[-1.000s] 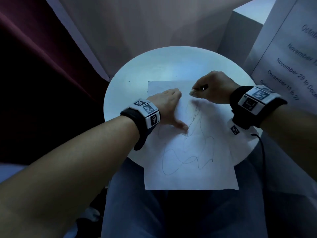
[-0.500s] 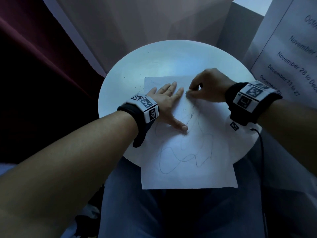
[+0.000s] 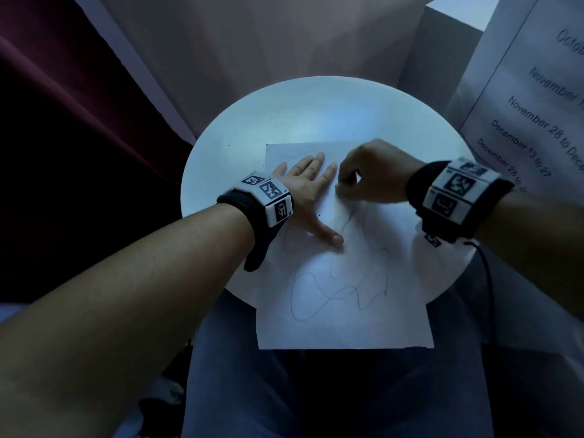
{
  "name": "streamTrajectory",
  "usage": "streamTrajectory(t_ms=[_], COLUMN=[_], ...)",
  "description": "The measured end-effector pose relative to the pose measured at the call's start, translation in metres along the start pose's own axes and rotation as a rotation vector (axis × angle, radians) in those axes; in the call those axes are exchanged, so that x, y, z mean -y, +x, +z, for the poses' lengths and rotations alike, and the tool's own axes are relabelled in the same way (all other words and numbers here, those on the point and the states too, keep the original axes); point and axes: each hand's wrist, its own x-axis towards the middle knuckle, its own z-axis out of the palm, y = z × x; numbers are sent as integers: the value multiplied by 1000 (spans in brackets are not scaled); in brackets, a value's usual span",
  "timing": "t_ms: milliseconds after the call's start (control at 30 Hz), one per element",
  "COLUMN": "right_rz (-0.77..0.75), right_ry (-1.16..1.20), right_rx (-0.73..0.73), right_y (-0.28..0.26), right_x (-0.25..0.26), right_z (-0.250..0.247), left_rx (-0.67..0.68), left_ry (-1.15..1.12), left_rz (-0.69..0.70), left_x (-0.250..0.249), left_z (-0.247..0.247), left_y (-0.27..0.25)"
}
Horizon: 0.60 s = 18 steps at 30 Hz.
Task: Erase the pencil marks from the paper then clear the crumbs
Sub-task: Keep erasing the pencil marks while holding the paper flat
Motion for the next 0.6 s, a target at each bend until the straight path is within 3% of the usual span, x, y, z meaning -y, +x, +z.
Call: streamTrajectory(t_ms=[133,300,467,600], right_rz=[-59,52,-71,31], right_ry=[28,10,6,4], right_rx=[196,-28,227,62], right_y=[-13,8,-21,3], right_x=[14,-6,30,3], right_z=[2,-9,4,-10], left_rx=[9,7,16,16], left_ry=[-3,7,-2,-2], left_rz=[4,-3,0,-1], left_x=[0,0,0,0], left_z=[-1,0,-1,-1], left_y=[-1,0,-1,0])
